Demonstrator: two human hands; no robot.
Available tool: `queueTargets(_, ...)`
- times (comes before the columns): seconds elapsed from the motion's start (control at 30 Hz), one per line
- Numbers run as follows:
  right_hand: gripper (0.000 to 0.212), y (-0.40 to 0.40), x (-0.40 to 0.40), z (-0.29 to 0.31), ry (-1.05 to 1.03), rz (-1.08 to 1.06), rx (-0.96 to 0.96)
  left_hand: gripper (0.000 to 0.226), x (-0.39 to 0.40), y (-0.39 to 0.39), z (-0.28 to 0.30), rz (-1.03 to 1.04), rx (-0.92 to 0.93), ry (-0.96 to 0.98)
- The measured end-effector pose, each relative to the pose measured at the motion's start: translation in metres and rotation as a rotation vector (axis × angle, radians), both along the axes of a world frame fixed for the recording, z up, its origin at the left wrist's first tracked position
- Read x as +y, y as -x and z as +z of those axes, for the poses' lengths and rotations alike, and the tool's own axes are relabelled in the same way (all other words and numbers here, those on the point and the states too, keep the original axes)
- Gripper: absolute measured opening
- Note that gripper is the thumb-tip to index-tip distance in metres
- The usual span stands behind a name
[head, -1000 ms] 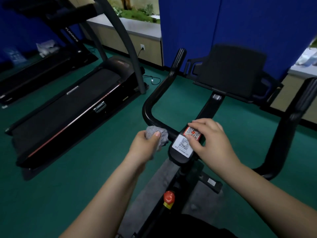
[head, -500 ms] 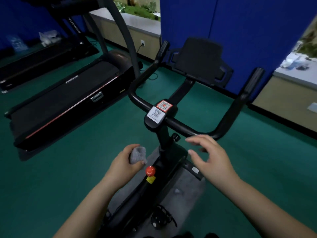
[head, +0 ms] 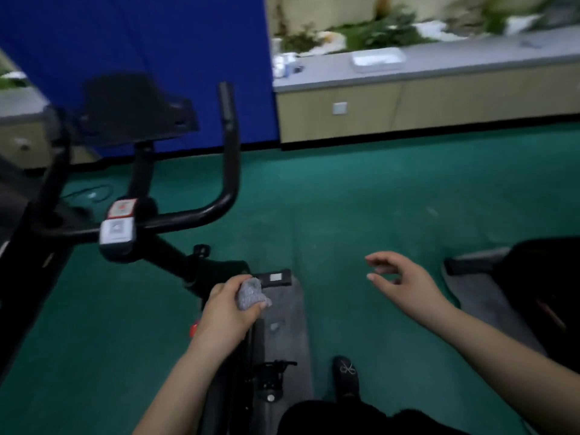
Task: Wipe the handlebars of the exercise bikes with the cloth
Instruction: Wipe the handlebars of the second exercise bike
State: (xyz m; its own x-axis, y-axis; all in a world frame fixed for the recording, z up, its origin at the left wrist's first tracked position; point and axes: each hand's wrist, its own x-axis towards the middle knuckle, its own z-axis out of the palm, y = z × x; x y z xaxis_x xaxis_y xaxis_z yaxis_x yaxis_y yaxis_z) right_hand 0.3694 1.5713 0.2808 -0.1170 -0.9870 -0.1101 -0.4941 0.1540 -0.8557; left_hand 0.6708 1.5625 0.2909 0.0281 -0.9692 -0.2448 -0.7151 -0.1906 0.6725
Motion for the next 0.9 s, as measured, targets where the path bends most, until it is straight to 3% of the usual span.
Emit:
queueTargets(0.43,0.027,0.192,0.145,0.018,0.069,-0.587,0.042,0.054,-0.017,0.237,0.025,-0.606,0.002,0.081)
queueTargets(0.9,0.03,0.386,0.225,0.02,-0.005,-0.703,0.093,0.051,0.018,0.495,0.015,-0.713,0.092,-0.024)
